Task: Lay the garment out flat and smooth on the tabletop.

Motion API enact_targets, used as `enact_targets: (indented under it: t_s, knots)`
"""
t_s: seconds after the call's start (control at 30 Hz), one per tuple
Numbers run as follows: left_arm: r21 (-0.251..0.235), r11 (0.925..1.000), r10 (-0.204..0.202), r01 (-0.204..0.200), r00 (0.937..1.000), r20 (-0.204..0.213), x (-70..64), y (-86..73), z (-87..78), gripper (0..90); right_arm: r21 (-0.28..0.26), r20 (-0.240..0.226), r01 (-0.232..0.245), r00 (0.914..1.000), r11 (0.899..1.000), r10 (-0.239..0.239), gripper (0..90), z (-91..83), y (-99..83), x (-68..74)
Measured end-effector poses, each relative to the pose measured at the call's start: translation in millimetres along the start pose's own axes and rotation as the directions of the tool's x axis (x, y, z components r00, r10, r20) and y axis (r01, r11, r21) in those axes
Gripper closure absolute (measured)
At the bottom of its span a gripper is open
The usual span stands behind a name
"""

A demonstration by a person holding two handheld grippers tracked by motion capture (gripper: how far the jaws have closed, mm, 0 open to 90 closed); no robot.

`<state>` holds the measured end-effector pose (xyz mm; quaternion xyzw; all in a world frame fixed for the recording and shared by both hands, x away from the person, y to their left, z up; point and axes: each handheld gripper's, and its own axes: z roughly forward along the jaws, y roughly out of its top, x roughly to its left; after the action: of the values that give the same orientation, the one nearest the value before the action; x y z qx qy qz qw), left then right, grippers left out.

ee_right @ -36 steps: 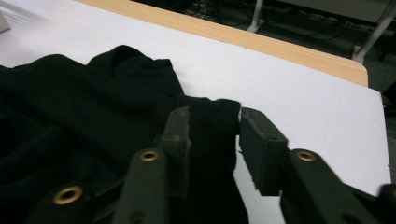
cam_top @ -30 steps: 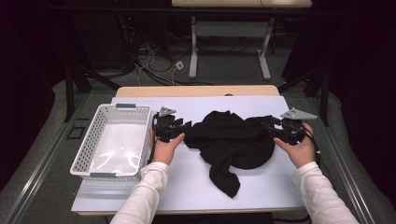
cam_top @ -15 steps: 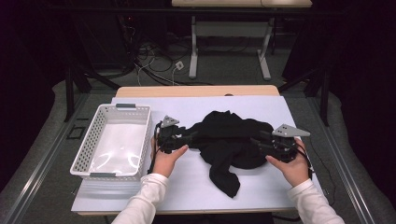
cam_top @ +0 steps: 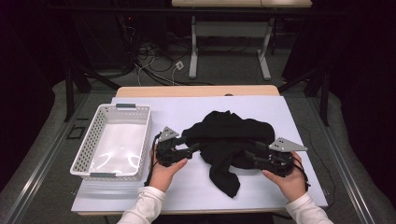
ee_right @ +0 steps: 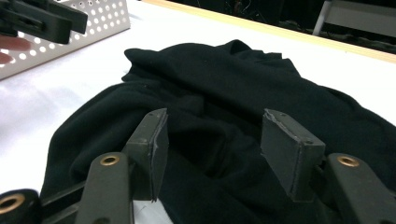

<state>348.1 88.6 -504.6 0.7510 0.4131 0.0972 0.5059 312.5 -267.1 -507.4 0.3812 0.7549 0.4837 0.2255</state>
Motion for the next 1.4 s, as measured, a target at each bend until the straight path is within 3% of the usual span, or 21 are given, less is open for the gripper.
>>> enact_targets:
  t_s: [0.2,0.3,0.47,0.73,1.0,1.2,1.4]
  knots:
    - [0.003,1.0,0.006,-0.006,1.0,0.004,-7.3,-3.9,-4.0,31.6,0.001,0.007,0.014,0.9999,1.0,-0.014,39.9,-0.4,-6.9,7.5]
    - [-0.004,0.9999,-0.011,0.011,0.9997,0.021,-10.2,-7.4,-6.7,28.0,0.001,0.007,0.014,0.9999,1.0,-0.014,39.1,-2.6,-10.5,12.2]
    - [-0.011,0.9999,0.004,-0.003,0.9995,0.03,-16.3,-15.7,-13.0,23.3,-0.003,0.022,0.024,0.9995,1.0,-0.024,38.0,-8.0,-21.3,21.4]
    - [-0.036,0.9993,-0.001,0.003,0.9993,0.037,-21.5,-28.1,-19.1,22.2,-0.005,0.027,0.036,0.999,0.999,-0.035,35.3,-14.5,-31.5,31.2]
    - [-0.006,0.9998,0.021,-0.021,0.9993,0.03,-23.4,-38.7,-6.9,23.4,0.008,0.029,0.123,0.992,0.992,-0.123,35.1,-1.4,-40.7,33.9]
    - [0.004,1.0,0.005,-0.006,0.999,0.043,-25.8,-42.8,-1.7,23.3,0.026,0.009,0.104,0.9945,0.994,-0.105,35.6,5.3,-44.3,33.8]
    - [0.033,0.9993,0.016,-0.018,0.9981,0.06,-30.9,-47.9,5.4,23.3,0.032,0.002,0.112,0.9937,0.993,-0.112,35.8,11.0,-45.8,33.8]
